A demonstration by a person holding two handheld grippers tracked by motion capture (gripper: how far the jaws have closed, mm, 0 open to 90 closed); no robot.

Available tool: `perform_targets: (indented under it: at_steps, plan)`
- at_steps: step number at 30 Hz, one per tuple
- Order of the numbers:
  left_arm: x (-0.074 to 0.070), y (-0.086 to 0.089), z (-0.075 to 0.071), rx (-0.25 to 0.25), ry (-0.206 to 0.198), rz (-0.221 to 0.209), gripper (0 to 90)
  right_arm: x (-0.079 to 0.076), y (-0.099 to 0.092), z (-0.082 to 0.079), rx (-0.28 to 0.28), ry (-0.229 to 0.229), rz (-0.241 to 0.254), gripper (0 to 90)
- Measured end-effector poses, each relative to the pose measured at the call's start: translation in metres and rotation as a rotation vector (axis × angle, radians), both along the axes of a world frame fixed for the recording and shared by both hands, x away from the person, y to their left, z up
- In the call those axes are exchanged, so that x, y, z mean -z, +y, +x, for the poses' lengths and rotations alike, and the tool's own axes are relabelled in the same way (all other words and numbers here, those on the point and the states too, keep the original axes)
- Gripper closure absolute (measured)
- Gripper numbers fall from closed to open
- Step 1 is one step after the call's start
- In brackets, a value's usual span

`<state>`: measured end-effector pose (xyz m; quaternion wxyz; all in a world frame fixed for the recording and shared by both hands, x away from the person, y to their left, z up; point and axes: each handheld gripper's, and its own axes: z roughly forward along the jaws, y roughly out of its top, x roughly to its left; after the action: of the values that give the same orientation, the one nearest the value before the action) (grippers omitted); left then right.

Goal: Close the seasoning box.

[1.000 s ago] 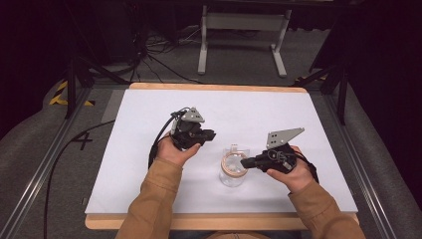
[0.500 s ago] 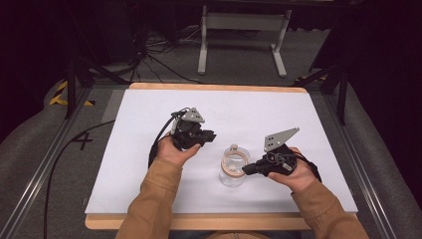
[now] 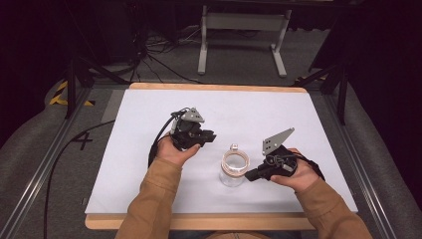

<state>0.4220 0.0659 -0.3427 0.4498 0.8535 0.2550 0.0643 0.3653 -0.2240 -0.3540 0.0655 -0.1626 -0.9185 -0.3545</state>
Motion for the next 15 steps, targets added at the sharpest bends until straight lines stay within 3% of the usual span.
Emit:
perform_targets:
  at_steps: [2, 6, 9, 10, 15]
  plan:
    - [-0.001, 0.000, 0.000, 0.000, -0.004, 0.001, 78.2, 0.000, 0.000, -0.001, -0.005, -0.006, -0.002, 89.8]
    - [-0.001, 0.005, -0.003, -0.009, -0.009, 0.010, 76.0, -0.008, -0.003, 0.000, 0.021, -0.049, 0.043, 89.2]
    - [-0.001, 0.010, -0.007, -0.035, -0.008, -0.001, 74.4, -0.017, -0.007, 0.003, 0.053, -0.092, 0.090, 80.5]
    - [-0.002, 0.014, -0.008, -0.030, -0.014, 0.014, 74.0, -0.020, -0.009, 0.004, 0.065, -0.107, 0.106, 79.4]
    - [-0.002, 0.026, -0.013, -0.074, -0.016, -0.009, 72.3, -0.034, -0.019, 0.012, 0.120, -0.170, 0.173, 69.2]
